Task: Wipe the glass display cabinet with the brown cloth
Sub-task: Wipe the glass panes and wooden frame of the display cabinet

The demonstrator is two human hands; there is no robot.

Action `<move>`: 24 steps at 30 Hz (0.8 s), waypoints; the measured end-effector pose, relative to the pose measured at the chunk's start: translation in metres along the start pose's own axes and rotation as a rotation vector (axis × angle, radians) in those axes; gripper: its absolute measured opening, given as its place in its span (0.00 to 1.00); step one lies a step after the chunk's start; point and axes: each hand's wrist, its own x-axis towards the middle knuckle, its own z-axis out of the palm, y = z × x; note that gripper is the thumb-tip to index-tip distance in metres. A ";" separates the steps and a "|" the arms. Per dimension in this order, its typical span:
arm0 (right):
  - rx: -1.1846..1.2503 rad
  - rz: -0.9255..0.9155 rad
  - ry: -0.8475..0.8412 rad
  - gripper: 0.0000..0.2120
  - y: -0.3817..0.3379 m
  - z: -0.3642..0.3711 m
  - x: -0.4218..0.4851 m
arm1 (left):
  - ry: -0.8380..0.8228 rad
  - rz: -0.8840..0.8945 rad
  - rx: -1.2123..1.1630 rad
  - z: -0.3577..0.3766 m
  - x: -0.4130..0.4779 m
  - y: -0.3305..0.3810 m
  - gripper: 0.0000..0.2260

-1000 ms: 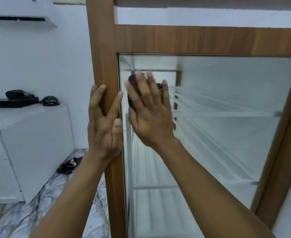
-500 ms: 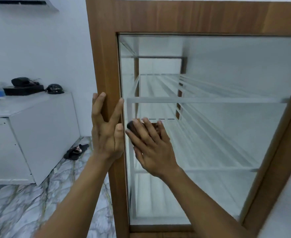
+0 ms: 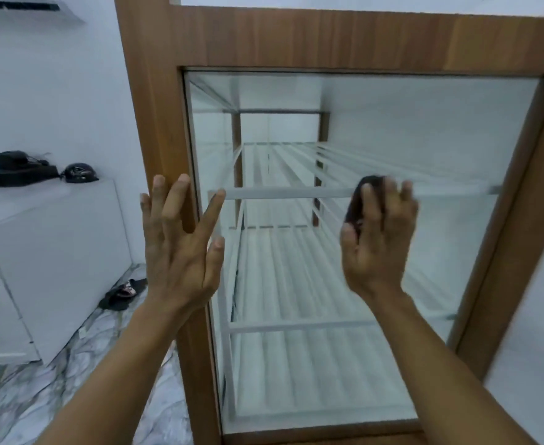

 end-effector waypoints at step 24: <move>-0.005 -0.145 -0.113 0.30 0.141 -0.059 0.044 | 0.010 -0.012 -0.023 0.064 0.073 0.141 0.24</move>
